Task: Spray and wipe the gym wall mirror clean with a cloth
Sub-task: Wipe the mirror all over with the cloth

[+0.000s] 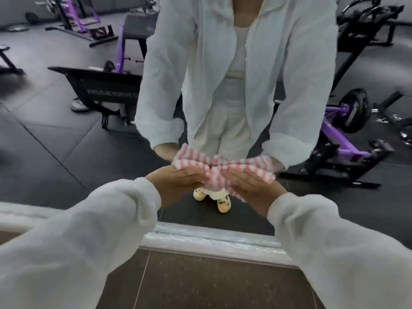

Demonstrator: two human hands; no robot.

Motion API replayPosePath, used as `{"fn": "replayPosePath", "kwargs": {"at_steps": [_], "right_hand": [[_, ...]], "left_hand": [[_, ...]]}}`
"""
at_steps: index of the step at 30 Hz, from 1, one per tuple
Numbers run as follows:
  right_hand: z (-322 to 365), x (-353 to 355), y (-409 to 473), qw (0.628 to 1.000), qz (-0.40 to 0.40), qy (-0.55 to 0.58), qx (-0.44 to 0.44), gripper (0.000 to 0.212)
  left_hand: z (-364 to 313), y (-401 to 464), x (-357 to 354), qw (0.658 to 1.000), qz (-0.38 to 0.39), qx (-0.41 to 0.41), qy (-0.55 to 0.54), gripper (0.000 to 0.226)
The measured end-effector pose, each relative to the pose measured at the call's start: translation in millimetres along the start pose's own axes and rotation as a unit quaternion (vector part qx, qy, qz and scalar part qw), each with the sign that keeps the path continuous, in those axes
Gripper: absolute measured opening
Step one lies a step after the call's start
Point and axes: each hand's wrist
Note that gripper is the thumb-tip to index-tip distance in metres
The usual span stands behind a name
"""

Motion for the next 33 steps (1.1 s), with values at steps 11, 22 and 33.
{"fn": "replayPosePath", "kwargs": {"at_steps": [11,22,33], "right_hand": [[84.3,-29.5,6.8,0.939,0.269,0.145,0.159,0.066],[55.9,3.1,37.8,0.983,0.036,0.17,0.051,0.062],[-31.5,120.4,148.5,0.899,-0.222,0.326,-0.19,0.051]], "left_hand": [[-90.7,23.7,-32.7,0.942,0.314,-0.023,-0.119,0.065],[-63.0,-55.0,-20.6,0.964,0.141,0.158,-0.16,0.056],[65.7,-164.8,1.6,0.948,-0.154,0.279,-0.009,0.051]]}}
Point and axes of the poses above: each hand's wrist, its own y-axis towards the middle knuckle, its own x-axis out of the back of the hand, z = x × y, and after that the axes turned 10 degrees about -x, right-handed
